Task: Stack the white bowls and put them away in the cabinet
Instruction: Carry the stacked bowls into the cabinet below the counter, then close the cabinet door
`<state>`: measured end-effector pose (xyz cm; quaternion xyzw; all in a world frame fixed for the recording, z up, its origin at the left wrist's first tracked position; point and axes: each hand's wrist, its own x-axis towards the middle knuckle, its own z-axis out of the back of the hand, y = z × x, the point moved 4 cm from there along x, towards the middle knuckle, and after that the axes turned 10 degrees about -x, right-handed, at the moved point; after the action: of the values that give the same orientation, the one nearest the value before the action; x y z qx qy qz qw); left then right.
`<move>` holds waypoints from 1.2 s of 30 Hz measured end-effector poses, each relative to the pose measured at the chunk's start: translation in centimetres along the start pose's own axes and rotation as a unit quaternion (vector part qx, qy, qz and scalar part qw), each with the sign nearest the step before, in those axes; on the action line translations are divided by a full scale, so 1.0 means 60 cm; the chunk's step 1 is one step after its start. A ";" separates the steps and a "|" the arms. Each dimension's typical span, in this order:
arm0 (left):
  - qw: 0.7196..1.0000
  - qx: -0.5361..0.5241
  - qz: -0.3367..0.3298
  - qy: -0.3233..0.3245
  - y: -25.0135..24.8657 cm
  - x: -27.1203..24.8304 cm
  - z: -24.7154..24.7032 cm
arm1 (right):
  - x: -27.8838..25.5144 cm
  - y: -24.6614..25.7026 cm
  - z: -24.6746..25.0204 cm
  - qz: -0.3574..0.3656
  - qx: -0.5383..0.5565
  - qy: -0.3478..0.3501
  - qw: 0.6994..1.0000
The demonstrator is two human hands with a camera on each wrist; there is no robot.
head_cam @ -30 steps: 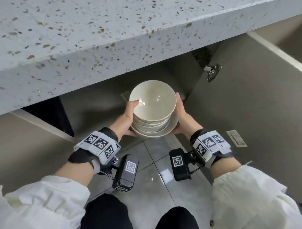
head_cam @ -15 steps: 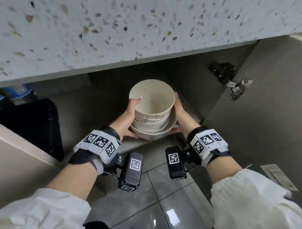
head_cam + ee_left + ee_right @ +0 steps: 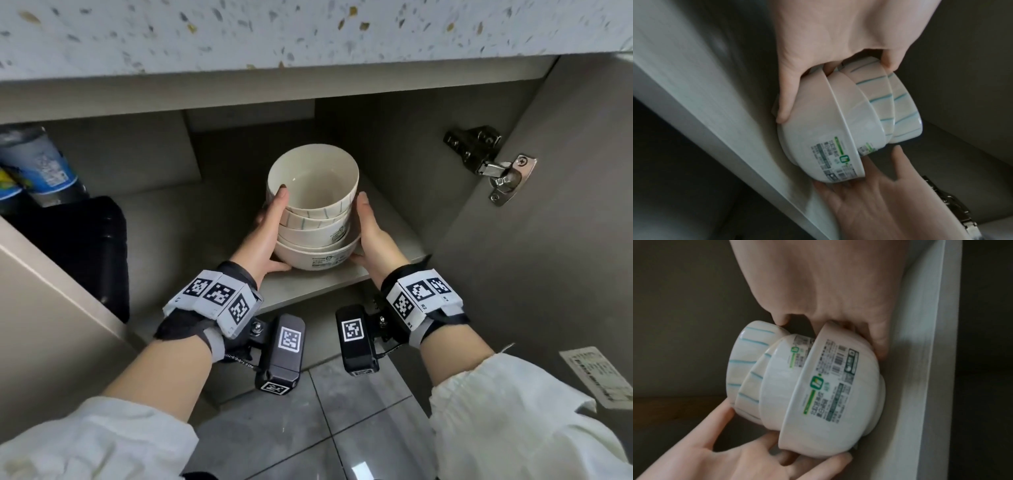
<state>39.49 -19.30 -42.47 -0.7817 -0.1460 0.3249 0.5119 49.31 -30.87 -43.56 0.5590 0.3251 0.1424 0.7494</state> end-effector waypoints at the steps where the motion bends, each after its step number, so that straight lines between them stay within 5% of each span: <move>1: 1.000 0.002 -0.002 -0.006 0.001 -0.002 0.000 | -0.004 -0.001 0.003 0.008 -0.003 0.004 1.000; 10: 0.993 0.092 0.050 -0.061 -0.035 -0.090 -0.022 | -0.149 0.050 0.053 0.034 -0.185 -0.038 0.981; 18: 0.977 0.180 0.111 0.022 -0.131 -0.256 -0.147 | -0.376 0.205 0.205 0.068 -0.232 -0.196 0.950; 21: 0.969 0.211 0.104 0.077 -0.167 -0.331 -0.211 | -0.451 0.241 0.298 0.035 -0.335 -0.292 0.895; 23: 0.964 0.225 0.098 0.103 -0.181 -0.379 -0.243 | -0.486 0.228 0.358 -0.049 -0.440 -0.316 0.839; 27: 0.955 0.249 0.081 0.137 -0.184 -0.442 -0.280 | -0.538 0.173 0.425 -0.233 -0.513 -0.211 0.799; 36: 0.913 0.352 0.023 0.205 -0.157 -0.506 -0.295 | -0.578 0.191 0.378 -0.233 -0.470 -0.135 0.841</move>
<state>29.45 -44.73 -18.44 -0.6033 0.1038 0.1993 0.7652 39.72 -63.93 -17.80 0.0611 0.2354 0.0222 0.9697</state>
